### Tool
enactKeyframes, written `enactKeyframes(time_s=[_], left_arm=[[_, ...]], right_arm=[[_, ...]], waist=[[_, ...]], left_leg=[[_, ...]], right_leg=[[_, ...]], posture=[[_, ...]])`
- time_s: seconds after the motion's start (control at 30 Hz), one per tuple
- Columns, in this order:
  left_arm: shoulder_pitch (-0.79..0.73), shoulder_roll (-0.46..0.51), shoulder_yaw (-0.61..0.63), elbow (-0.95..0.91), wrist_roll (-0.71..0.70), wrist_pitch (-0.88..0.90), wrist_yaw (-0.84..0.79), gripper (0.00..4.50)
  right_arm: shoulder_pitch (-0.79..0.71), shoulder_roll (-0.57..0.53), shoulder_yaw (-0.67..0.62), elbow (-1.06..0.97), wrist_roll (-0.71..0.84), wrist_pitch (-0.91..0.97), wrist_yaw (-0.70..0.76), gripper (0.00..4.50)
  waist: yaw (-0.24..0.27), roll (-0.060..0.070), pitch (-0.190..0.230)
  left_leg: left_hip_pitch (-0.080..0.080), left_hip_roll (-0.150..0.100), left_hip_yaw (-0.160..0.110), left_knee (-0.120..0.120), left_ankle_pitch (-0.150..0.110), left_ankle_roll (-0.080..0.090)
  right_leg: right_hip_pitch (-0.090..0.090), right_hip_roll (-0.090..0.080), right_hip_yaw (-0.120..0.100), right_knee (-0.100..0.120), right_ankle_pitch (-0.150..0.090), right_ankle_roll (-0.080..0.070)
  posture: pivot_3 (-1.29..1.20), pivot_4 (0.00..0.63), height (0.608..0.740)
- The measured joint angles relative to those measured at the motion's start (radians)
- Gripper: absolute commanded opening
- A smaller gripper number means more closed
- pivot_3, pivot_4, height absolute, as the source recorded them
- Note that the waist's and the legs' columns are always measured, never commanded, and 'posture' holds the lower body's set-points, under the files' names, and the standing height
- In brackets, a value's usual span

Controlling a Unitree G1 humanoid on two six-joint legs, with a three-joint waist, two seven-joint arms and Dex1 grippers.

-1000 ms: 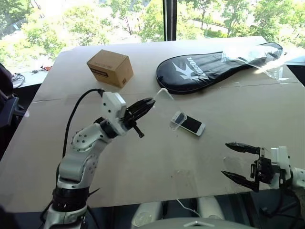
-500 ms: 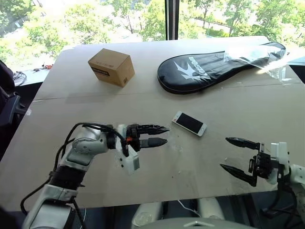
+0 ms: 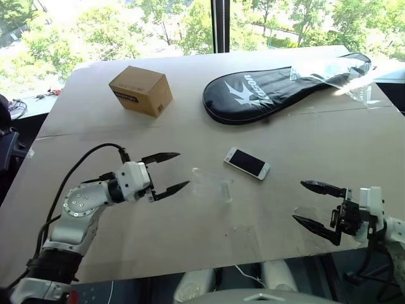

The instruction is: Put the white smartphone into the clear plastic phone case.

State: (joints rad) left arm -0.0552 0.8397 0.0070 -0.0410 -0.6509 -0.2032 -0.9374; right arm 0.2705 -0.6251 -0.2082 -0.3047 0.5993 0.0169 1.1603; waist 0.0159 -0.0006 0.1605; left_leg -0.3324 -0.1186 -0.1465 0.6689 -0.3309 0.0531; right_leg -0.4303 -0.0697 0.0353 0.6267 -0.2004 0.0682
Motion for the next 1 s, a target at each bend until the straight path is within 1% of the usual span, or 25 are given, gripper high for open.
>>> enactKeyframes(time_s=[0.03,0.1,0.17,0.23,0.27,0.33,0.4,0.47,0.5,0.57,0.63,0.67,0.7,0.77,0.83,0.9,1.0], left_arm=[[-0.001,-0.001,0.032,-0.046,-0.087,0.112,0.027,3.79],[-0.017,-0.01,0.067,-0.072,-0.15,0.199,0.055,3.79],[-0.053,-0.035,0.128,-0.066,-0.242,0.313,0.116,3.79],[-0.059,-0.024,0.186,-0.085,-0.346,0.441,0.125,3.79],[-0.037,0.0,0.192,-0.12,-0.365,0.486,0.096,3.79],[0.037,0.041,0.17,-0.193,-0.329,0.524,0.007,3.79],[0.082,0.044,0.127,-0.214,-0.266,0.53,-0.044,3.79],[0.105,0.04,0.105,-0.216,-0.193,0.513,-0.074,3.79],[0.108,0.04,0.1,-0.216,-0.18,0.506,-0.08,3.79],[0.119,0.038,0.044,-0.212,-0.033,0.402,-0.156,3.79],[0.114,0.031,0.006,-0.198,0.044,0.336,-0.195,3.79],[0.098,0.014,-0.019,-0.173,0.097,0.293,-0.216,3.79],[0.088,-0.005,-0.03,-0.159,0.12,0.278,-0.221,3.79],[0.061,-0.044,-0.042,-0.14,0.137,0.275,-0.221,3.79],[0.04,-0.061,-0.043,-0.141,0.12,0.299,-0.228,3.79],[0.018,-0.062,-0.04,-0.145,0.102,0.325,-0.253,3.79],[0.014,-0.052,-0.039,-0.133,0.117,0.324,-0.283,3.79]], right_arm=[[-0.011,0.0,0.0,0.0,0.0,0.003,0.0,4.5],[-0.019,-0.002,0.0,0.0,0.0,0.006,0.0,4.5],[-0.029,-0.004,0.001,0.0,0.0,0.016,0.003,4.5],[-0.038,-0.006,0.001,0.0,0.004,0.025,0.006,4.5],[-0.041,-0.007,0.002,0.0,0.007,0.028,0.008,4.5],[-0.047,-0.007,0.002,-0.001,0.016,0.043,0.009,4.5],[-0.052,-0.007,0.004,-0.002,0.026,0.048,0.008,4.5],[-0.053,-0.007,0.005,-0.009,0.032,0.056,0.008,4.5],[-0.053,-0.007,0.005,-0.01,0.033,0.058,0.007,4.5],[-0.057,-0.004,0.005,-0.029,0.038,0.067,-0.003,4.5],[-0.067,0.0,0.005,-0.038,0.039,0.075,-0.017,4.5],[-0.084,0.004,0.01,-0.043,0.036,0.093,-0.046,4.5],[-0.1,0.008,0.017,-0.046,0.032,0.109,-0.073,4.5],[-0.137,0.016,0.044,-0.054,-0.01,0.154,-0.158,4.5],[-0.2,0.034,0.109,-0.059,-0.095,0.221,-0.264,4.5],[-0.274,0.066,0.215,-0.057,-0.185,0.283,-0.351,4.5],[-0.342,0.087,0.298,-0.013,-0.27,0.303,-0.396,4.5]], waist=[[0.0,0.0,0.0],[-0.001,0.0,0.0],[-0.001,0.0,0.0],[-0.005,0.0,0.0],[-0.007,0.0,0.0],[-0.01,0.0,0.0],[-0.006,0.0,0.0],[0.0,0.0,0.0],[0.0,0.0,0.0],[0.001,0.0,0.0],[0.001,0.0,0.0],[0.0,0.0,0.0],[0.0,0.0,0.0],[-0.002,0.0,0.0],[-0.006,0.0,0.0],[-0.006,0.0,0.0],[-0.004,0.0,0.0]], left_leg=[[0.0,0.0,0.0,0.0,0.0,0.0],[0.0,0.0,0.0,0.0,0.0,0.0],[0.0,0.0,0.0,0.001,0.0,0.0],[0.0,0.0,0.0,0.0,0.0,0.0],[0.0,0.0,0.001,0.0,0.0,0.0],[0.0,0.0,0.003,-0.001,0.0,0.0],[0.0,0.0,0.002,-0.001,0.0,0.0],[0.0,0.0,0.002,-0.001,0.0,0.0],[0.0,0.0,0.002,-0.001,0.0,0.0],[0.0,0.0,0.002,0.0,0.0,0.0],[0.0,0.0,0.003,0.0,0.0,0.0],[0.0,0.0,0.003,0.0,0.0,0.0],[0.0,0.0,0.003,0.0,0.0,0.0],[0.0,0.0,0.002,0.0,0.0,0.0],[0.0,0.0,0.003,0.0,0.0,-0.001],[0.0,0.0,0.002,0.0,0.0,-0.001],[-0.002,0.0,0.002,0.0,0.0,0.0]], right_leg=[[0.0,0.0,0.0,0.0,0.0,0.0],[0.0,0.0,0.0,0.0,0.0,0.0],[0.0,0.0,0.0,0.0,0.0,0.0],[-0.001,0.001,0.001,0.0,0.0,0.0],[-0.001,0.001,0.001,-0.001,0.0,0.0],[-0.001,0.001,0.003,-0.001,0.0,0.0],[-0.001,0.001,0.003,-0.002,0.0,0.0],[-0.001,0.001,0.002,-0.001,0.0,0.0],[-0.001,0.001,0.002,-0.001,0.0,0.0],[0.0,0.0,0.002,-0.001,0.0,0.0],[0.0,0.0,0.003,-0.001,0.0,0.0],[0.0,0.0,0.003,-0.001,0.0,0.0],[0.0,0.0,0.002,-0.001,0.0,0.0],[-0.001,0.0,0.002,0.0,0.0,0.0],[-0.002,0.001,0.003,0.0,0.0,-0.001],[-0.003,0.0,0.002,0.001,0.0,-0.001],[-0.003,0.0,0.002,-0.001,0.0,-0.001]], posture=[[0.0,0.15,0.74],[0.0,0.15,0.74],[0.0,0.15,0.74],[0.0,0.15,0.74],[0.0,0.15,0.74],[0.0,0.15,0.74],[0.0,0.15,0.74],[0.0,0.15,0.74],[0.0,0.15,0.74],[0.0,0.15,0.74],[0.0,0.15,0.74],[0.0,0.15,0.74],[0.0,0.15,0.74],[0.0,0.15,0.74],[0.0,0.15,0.74],[0.0,0.15,0.74],[0.0,0.15,0.74]])
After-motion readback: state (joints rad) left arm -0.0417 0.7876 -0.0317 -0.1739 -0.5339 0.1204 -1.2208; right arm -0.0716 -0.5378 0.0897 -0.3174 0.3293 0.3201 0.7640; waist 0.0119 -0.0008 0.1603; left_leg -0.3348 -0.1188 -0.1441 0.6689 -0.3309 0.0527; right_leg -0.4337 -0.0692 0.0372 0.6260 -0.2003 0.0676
